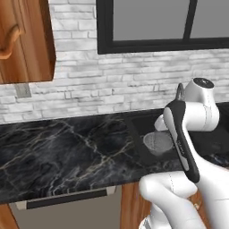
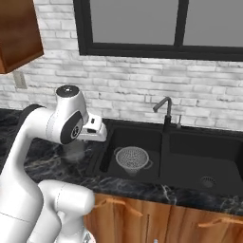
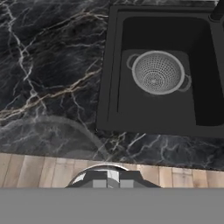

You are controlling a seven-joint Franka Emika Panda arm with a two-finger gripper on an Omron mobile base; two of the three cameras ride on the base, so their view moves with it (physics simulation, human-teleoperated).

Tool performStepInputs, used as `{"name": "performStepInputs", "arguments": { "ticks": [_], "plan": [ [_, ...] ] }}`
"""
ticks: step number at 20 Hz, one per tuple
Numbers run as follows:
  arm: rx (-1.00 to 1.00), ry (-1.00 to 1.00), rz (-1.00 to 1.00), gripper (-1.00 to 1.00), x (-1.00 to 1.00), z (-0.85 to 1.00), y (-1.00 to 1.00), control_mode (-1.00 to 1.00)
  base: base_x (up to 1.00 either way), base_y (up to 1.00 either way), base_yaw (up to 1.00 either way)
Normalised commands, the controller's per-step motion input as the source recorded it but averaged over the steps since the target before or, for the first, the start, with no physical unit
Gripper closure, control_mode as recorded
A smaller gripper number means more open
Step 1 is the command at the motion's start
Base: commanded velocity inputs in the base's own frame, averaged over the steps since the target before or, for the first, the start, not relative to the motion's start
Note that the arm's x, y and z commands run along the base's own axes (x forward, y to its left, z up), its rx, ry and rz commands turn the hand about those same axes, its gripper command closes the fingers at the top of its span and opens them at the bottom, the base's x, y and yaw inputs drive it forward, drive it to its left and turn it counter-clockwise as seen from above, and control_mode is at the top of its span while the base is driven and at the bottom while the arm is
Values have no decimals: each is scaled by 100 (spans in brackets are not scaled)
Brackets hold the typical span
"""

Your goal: Place the colander in the left basin and the glass cup in the right basin of the sink.

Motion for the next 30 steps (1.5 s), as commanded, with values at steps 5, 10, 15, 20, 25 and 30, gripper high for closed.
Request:
{"name": "performStepInputs", "arguments": {
  "ticks": [5,10,15,20,25,30],
  "plan": [
    [0,0,0,100,0,0,0,100,-1,-70,-5],
    [0,0,0,100,0,0,0,100,0,-69,-4],
    [0,0,0,100,0,0,0,100,0,-71,0],
    [0,0,0,100,0,0,0,100,0,-62,0],
    [0,0,0,100,0,0,0,100,4,-59,0],
    [0,0,0,100,0,0,0,100,5,-55,0]
  ]
}}
